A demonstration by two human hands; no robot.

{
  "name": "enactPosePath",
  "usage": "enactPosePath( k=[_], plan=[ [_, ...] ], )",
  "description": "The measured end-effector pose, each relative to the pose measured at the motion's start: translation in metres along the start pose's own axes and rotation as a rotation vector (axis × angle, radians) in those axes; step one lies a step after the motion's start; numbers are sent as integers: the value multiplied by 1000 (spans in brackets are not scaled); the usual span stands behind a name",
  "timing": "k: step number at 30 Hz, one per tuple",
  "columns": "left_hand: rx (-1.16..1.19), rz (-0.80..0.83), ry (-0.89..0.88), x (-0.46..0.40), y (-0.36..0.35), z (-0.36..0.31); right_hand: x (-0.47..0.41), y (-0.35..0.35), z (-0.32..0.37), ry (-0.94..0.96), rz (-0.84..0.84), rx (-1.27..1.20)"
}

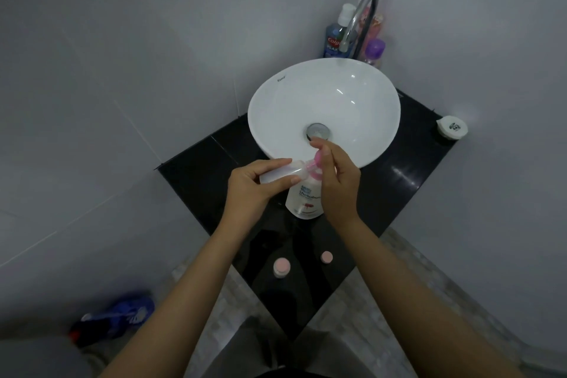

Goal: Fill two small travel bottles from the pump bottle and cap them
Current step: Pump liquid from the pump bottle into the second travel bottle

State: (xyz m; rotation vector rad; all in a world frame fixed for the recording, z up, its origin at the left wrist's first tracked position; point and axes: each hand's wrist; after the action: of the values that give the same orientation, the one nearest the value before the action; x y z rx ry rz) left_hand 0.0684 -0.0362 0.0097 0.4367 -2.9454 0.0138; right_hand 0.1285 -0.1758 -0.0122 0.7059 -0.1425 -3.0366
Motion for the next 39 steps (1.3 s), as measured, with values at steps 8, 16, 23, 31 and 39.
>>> enactPosePath(
  k=[8, 16, 23, 31, 39],
  plan=[
    [30, -4, -10, 1, -3, -1, -6, 5, 4, -49, 58, 50],
    [84, 6, -23, 0, -2, -4, -3, -2, 6, -6, -34, -12],
    [83, -20, 9, 6, -6, 6, 6, -2, -6, -26, 9, -10],
    [131, -16, 12, 10, -4, -1, -3, 3, 8, -75, 19, -10],
    [76, -27, 14, 7, -6, 3, 4, -2, -5, 10, -28, -15]
  ],
)
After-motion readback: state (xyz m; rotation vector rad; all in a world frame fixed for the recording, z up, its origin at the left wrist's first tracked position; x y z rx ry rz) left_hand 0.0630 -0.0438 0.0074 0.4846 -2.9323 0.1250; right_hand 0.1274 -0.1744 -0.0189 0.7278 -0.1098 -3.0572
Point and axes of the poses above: each hand's wrist, its own x-axis away from the middle knuckle, its own y-axis out of the back of the hand, z = x × y, and after that the axes turned 8 degrees about y, right-handed
